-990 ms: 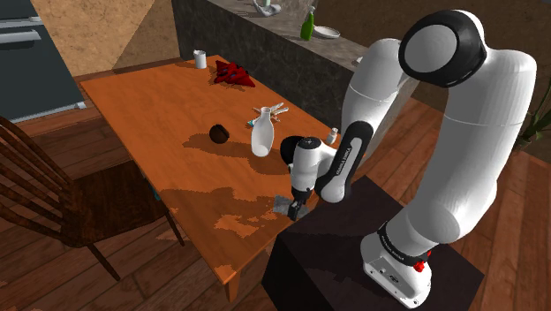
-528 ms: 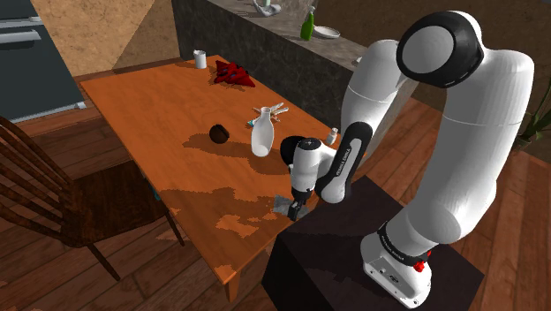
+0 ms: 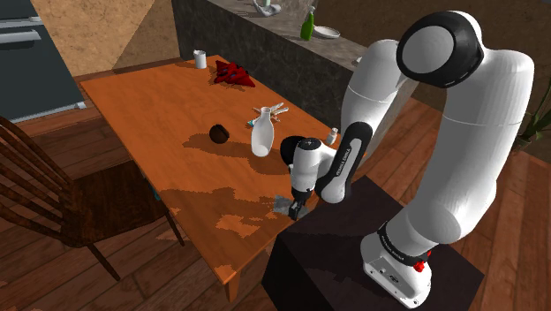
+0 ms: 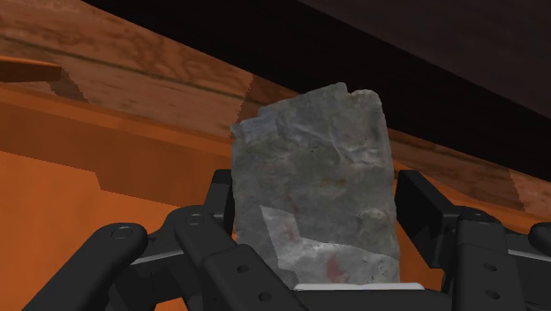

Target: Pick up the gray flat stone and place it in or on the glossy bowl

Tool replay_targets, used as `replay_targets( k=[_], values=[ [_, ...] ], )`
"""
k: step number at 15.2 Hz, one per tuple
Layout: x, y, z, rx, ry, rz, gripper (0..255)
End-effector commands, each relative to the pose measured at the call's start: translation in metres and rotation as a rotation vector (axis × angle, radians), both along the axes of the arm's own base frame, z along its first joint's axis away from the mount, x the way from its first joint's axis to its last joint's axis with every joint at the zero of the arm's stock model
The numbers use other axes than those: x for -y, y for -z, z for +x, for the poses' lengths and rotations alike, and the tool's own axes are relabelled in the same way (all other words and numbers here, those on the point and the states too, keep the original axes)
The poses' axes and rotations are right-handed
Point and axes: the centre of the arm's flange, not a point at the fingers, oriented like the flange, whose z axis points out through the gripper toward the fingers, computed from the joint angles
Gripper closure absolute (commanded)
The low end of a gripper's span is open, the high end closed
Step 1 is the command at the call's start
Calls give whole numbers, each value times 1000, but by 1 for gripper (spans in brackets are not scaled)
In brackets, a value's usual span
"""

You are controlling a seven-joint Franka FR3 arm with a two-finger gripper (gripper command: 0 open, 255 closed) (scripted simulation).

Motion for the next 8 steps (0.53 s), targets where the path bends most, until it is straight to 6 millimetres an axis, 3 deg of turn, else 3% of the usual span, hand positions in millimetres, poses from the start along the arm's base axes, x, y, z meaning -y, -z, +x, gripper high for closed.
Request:
replay_targets(
  k=[1,8],
  values=[
    [0,0,0,0,0,0,255],
    [0,-32,0,0,0,0,255]
  ],
)
